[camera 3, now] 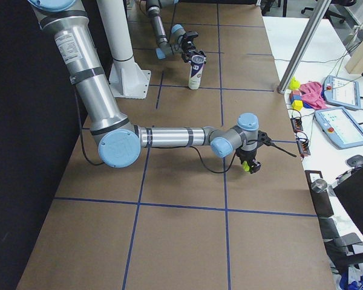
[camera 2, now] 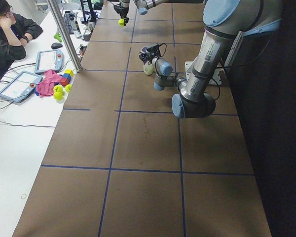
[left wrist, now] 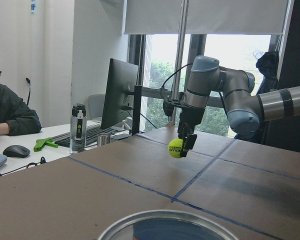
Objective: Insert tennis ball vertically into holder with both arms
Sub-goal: 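Carry the second ball with the right gripper above the can's opening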
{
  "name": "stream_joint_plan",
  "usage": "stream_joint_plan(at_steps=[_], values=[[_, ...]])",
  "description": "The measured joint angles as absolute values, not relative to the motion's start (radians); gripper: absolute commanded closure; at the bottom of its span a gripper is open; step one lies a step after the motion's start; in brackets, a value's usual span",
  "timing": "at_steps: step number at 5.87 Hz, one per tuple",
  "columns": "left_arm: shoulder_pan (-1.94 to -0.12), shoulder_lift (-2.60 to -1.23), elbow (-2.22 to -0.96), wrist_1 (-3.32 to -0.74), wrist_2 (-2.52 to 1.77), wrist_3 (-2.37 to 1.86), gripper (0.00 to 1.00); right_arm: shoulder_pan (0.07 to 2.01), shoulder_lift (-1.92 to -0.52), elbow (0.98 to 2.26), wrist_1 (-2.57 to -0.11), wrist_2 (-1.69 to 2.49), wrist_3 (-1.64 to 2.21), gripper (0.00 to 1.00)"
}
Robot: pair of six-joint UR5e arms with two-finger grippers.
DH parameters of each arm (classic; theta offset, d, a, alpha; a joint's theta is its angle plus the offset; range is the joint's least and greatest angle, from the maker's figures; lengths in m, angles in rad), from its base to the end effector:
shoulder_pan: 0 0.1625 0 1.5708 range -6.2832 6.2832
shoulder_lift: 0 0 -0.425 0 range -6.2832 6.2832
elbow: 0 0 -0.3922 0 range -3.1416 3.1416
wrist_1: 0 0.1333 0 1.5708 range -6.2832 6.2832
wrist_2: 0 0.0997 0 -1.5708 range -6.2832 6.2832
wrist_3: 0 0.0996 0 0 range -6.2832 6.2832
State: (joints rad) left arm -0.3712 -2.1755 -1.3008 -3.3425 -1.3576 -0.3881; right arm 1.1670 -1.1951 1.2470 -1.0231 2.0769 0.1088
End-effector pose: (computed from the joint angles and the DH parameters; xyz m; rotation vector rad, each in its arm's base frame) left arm 0.5450 -0.3778 0.2479 1.5637 1.4079 0.2655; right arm -0.1886 -0.6579 0.5532 0.4463 -0.6279 -0.4321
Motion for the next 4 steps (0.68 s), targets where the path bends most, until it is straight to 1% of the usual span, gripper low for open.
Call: stream_joint_plan(at_steps=[2,3,4], values=[[-0.371,-2.177,-1.301,-3.343,-1.358,-0.388,0.13,1.090,-1.188,1.448,-1.032,2.092,0.432,0.82],[-0.371,-2.178,-1.301,-3.343,-1.358,-0.388,0.13,1.035,-1.162,1.546,-1.074,2.093,0.602,0.83],[-0.371,-2.179,-1.302,-3.343,-1.358,-0.388,0.13,0.981,-1.118,1.657,-1.193,2.089,0.721,0.83]])
